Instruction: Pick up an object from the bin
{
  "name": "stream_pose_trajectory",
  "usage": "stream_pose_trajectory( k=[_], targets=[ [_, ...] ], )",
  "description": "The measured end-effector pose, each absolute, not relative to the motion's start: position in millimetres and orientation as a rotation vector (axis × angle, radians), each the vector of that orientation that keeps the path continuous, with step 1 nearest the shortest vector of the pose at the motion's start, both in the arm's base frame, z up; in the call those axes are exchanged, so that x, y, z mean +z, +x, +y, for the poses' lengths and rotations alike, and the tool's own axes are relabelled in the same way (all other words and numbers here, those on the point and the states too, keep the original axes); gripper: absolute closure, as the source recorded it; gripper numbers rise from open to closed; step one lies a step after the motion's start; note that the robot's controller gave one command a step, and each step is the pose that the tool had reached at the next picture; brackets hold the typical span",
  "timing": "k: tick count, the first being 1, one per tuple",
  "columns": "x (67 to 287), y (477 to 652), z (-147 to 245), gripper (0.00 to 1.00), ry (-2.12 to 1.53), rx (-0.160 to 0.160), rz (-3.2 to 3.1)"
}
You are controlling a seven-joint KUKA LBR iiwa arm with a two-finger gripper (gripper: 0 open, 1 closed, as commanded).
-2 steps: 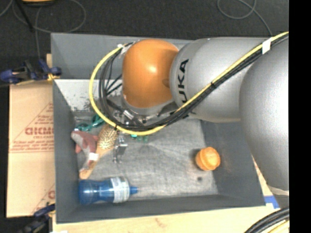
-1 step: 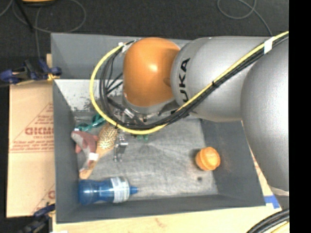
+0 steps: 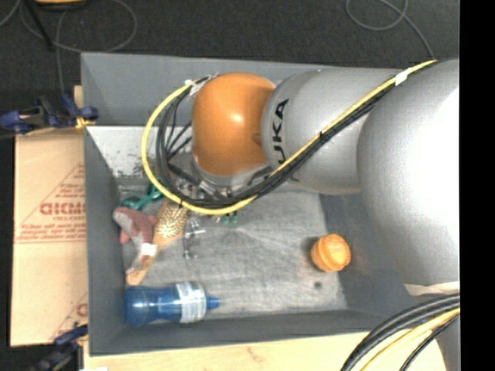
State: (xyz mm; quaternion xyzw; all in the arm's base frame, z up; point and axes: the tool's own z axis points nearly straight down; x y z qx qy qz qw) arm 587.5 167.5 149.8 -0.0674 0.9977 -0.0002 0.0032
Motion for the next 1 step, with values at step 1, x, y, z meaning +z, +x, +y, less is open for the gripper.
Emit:
stream_pose_trajectory(
  k=[1],
  targets=[
    [95.4, 609.0, 164.4, 0.00, -0.747, 0.001, 3.038]
  ],
)
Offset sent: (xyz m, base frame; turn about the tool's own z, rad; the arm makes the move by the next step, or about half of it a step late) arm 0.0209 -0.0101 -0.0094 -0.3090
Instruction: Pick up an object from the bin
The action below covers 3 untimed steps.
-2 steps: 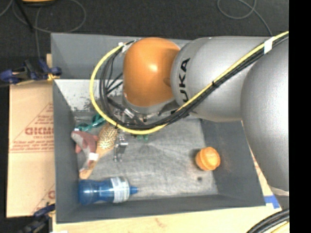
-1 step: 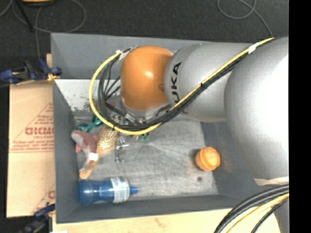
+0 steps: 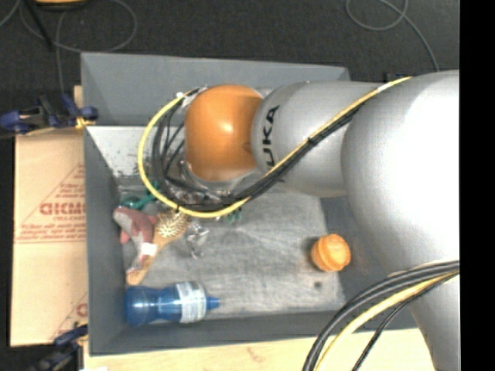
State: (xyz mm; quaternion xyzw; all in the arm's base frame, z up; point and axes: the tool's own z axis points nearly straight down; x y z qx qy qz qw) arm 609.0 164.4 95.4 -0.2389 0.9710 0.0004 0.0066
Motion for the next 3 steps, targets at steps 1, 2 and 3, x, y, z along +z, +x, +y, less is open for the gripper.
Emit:
stream_pose_trajectory(
  k=[1, 2, 3],
  targets=[
    [113, 608.5, 161, 0.00, -0.754, 0.006, 3.045],
    [100, 611.6, 157, 0.00, -0.861, -0.003, 3.012],
    [87, 631.9, 166, 1.00, -0.972, 0.010, 2.941]
  ],
)
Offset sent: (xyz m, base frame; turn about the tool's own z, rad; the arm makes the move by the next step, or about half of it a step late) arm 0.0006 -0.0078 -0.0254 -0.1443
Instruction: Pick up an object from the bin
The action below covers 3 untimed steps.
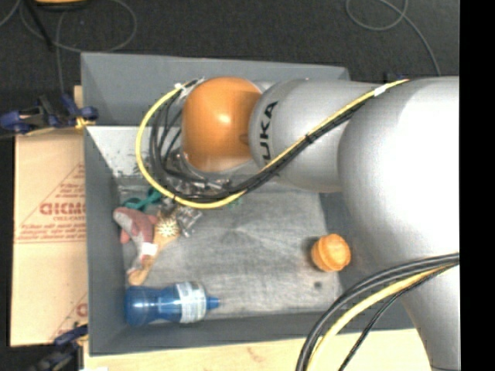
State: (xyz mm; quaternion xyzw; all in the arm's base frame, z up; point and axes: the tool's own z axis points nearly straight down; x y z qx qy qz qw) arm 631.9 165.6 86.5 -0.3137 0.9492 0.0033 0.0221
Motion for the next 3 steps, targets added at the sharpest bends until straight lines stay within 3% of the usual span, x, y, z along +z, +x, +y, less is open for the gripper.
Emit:
stream_pose_trajectory(
  k=[3],
  targets=[
    [100, 629.7, 165, 1.00, -0.977, 0.008, 2.963]
  ],
)
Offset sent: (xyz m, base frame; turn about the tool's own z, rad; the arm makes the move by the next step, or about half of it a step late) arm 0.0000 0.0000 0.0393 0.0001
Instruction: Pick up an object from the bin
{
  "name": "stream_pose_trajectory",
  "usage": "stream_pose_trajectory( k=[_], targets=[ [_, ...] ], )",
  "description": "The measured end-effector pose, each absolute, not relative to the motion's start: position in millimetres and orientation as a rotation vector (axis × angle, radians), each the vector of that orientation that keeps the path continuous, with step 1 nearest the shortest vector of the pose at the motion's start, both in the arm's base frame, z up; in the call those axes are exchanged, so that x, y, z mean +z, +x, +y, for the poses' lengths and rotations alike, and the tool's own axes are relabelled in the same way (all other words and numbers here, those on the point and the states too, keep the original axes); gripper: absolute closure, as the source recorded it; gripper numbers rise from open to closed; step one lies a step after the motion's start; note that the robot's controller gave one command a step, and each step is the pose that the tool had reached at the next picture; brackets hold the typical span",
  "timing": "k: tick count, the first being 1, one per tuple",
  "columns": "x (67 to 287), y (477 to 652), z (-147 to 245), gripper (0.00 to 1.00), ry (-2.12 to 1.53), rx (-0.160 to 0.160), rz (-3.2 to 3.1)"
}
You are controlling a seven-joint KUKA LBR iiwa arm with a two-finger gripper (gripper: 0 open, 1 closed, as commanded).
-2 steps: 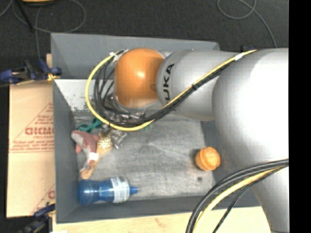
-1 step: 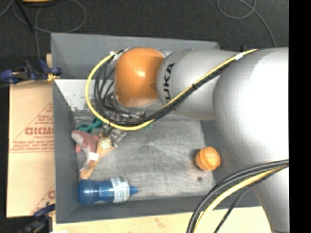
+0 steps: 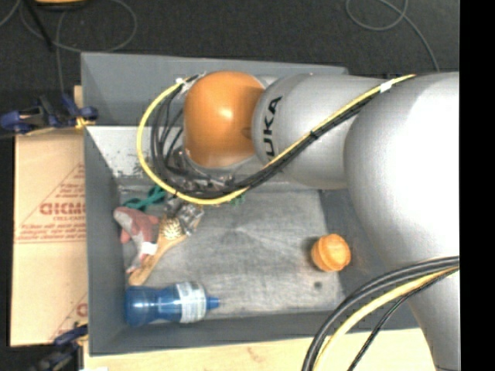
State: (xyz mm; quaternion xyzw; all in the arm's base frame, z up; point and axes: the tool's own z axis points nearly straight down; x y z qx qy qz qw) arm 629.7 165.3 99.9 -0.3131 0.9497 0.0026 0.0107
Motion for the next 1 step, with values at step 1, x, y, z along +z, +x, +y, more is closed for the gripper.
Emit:
stream_pose_trajectory(
  k=[1],
  targets=[
    [113.2, 627.4, 164.3, 1.00, -0.980, 0.006, 2.980]
  ],
)
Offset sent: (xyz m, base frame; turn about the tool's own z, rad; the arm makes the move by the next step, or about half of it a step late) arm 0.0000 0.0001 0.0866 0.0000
